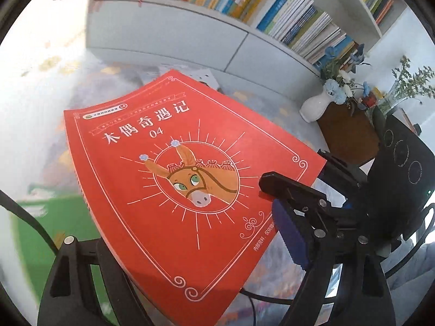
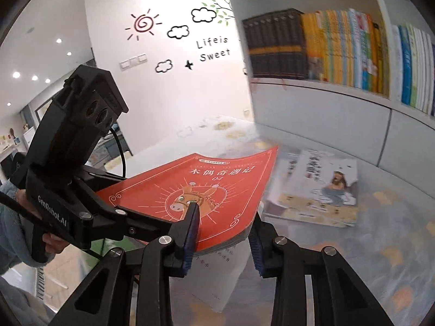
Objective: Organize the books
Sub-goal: 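Lift and carry the red book toward the stack, then lay the red book onto the green book and open the left gripper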
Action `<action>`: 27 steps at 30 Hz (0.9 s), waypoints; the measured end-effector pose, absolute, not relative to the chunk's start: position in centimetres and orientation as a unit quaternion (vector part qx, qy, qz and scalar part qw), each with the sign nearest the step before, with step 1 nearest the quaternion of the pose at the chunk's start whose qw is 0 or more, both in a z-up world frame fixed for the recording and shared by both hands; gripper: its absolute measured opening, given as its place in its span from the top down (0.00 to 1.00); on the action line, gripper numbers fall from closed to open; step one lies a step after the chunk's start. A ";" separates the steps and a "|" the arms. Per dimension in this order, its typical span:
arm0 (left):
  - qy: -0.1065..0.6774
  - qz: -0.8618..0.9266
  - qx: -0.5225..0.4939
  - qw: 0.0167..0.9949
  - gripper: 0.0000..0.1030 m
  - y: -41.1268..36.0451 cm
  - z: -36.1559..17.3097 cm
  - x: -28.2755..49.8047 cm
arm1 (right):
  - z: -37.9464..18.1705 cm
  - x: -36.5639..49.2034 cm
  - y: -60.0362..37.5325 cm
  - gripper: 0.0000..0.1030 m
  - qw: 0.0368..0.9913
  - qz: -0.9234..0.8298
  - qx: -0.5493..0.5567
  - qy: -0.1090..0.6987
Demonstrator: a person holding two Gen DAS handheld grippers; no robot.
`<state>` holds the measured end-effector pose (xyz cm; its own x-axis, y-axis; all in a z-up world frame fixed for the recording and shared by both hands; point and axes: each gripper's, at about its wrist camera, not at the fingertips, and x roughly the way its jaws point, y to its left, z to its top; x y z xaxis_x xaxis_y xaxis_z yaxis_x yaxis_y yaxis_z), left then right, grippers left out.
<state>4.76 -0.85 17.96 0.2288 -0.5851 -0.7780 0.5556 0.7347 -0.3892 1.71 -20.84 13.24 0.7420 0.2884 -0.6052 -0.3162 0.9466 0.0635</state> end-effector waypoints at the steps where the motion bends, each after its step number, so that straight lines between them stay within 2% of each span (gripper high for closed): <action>1: 0.501 -0.362 -0.016 0.786 0.21 0.3 18.3 4.0 | 13.4 1.5 -20.3 0.67 0.933 0.165 -0.021 0.319; 10: 0.499 -0.359 0.007 0.789 0.21 7.7 19.4 -0.6 | 14.0 -3.1 -10.8 0.67 0.931 0.185 -0.027 0.314; 16: 0.516 -0.377 0.033 0.768 0.21 10.9 17.4 -1.7 | 12.4 -5.9 -6.2 0.67 0.931 0.148 -0.004 0.334; 27: 0.616 -0.336 0.056 0.710 0.19 14.5 11.7 -1.6 | 6.1 -7.2 -1.1 0.67 0.889 0.092 0.012 0.448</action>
